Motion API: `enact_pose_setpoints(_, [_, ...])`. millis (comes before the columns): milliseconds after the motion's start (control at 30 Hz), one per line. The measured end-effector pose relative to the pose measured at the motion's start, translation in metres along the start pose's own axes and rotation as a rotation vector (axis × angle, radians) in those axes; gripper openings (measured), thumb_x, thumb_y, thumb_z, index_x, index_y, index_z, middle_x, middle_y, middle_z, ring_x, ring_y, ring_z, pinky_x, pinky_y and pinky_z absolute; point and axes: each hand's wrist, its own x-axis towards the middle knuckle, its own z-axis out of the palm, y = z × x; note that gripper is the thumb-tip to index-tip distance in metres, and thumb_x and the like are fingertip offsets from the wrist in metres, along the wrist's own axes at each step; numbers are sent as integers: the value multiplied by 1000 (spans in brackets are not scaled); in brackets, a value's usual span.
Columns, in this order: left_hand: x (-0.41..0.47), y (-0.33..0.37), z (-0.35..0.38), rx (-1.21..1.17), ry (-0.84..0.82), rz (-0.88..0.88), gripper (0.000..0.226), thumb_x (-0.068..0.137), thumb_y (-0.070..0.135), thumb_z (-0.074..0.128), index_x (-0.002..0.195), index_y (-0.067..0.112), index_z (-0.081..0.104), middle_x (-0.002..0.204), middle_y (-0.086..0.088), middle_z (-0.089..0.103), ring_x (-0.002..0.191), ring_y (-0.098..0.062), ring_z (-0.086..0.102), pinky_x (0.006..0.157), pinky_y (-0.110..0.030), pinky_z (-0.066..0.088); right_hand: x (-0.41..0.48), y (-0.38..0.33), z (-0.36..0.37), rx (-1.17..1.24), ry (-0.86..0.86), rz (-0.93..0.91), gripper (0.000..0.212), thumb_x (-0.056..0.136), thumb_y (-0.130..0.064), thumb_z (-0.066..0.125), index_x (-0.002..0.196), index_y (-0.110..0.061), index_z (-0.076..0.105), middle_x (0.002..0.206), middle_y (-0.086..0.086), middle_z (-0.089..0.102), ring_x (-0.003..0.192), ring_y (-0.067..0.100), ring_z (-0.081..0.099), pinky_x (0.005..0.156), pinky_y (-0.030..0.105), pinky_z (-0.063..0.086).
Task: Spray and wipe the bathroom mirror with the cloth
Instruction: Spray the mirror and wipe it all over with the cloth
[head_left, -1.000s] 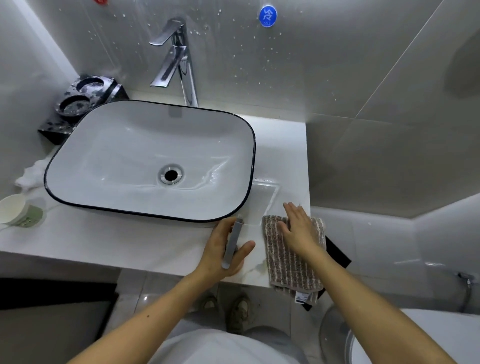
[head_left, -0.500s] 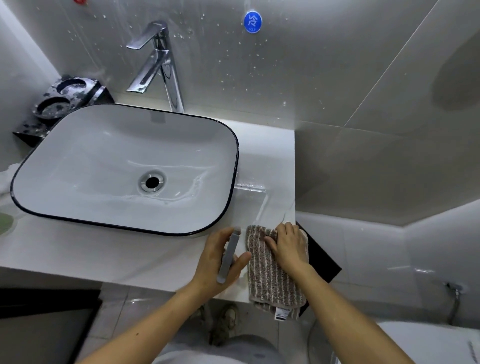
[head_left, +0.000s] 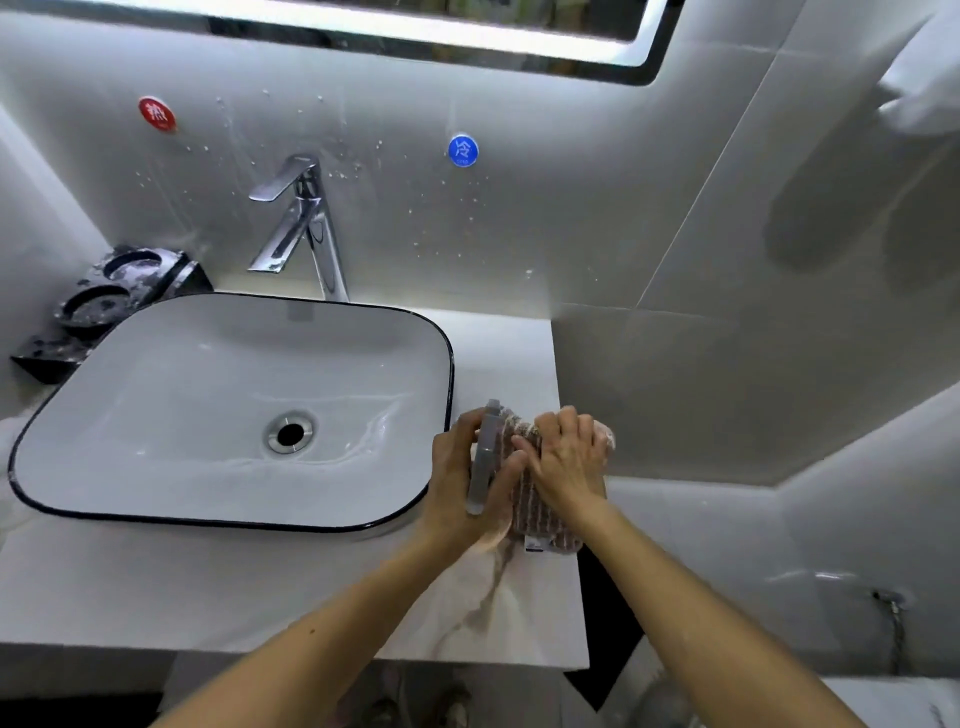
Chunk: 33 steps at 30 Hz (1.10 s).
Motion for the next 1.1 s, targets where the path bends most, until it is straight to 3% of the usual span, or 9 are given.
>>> enact_pose_setpoints(133, [44,29,-9,1,1,80,54,79,46,53,124,20,43,109,10,50,95,-13,48,77,0,31,53,-2,-48,-28,17,-72,30,93,-45,39,106,-18,39,110,11,41,98,24,28,82,38,21])
enact_pose_setpoints(267, [92,68,-26,-46,75,221,38,78,43,58,110,28,41,92,17,52,79,-8,53,71,-11,36,109,-11,-108,-53,306,-124,30,87,-45,46,89,-19,31,95,15,50,84,22,26,69,37,19])
enact_pose_setpoints(367, [127,96,-41,-36,207,334,35,80,42,57,105,19,47,78,20,49,68,-9,51,66,-18,36,141,-21,-159,-104,336,-150,35,91,-48,37,100,-14,40,103,13,45,90,22,24,76,39,22])
enact_pose_setpoints(500, [165,134,-66,5,302,424,48,79,50,51,106,11,52,80,4,55,74,-25,59,73,-37,47,167,-31,-211,-68,545,-170,30,87,-42,50,92,-14,40,96,14,48,86,22,25,74,45,36])
enact_pose_setpoints(567, [178,150,-80,13,335,462,43,77,52,50,101,16,51,80,3,55,77,-29,59,72,-42,49,177,-38,-232,-16,554,-142,32,89,-43,49,96,-12,42,103,14,47,90,22,26,79,45,33])
enact_pose_setpoints(700, [191,179,-100,20,372,510,35,77,53,49,97,24,48,80,4,55,81,-30,59,71,-47,50,190,-49,-260,-12,556,-145,44,90,-51,36,102,-10,44,110,12,41,94,21,23,86,42,31])
enact_pose_setpoints(833, [200,200,-110,39,400,542,34,78,55,48,94,24,49,77,-1,61,74,-29,59,67,-52,50,206,-53,-269,-58,807,-225,34,83,-50,34,87,-17,35,89,10,48,80,19,27,66,39,45])
enact_pose_setpoints(967, [210,217,-123,52,445,576,31,78,56,48,92,28,47,71,1,59,68,-28,58,63,-52,50,227,-61,-284,-142,954,-290,32,81,-50,33,82,-18,36,82,4,44,75,16,29,60,32,43])
enact_pose_setpoints(1100, [223,230,-136,67,458,592,41,76,55,47,93,19,51,66,-5,63,60,-27,61,59,-46,50,249,-74,-298,-185,1021,-318,33,81,-51,33,82,-18,36,84,2,41,75,16,29,65,32,36])
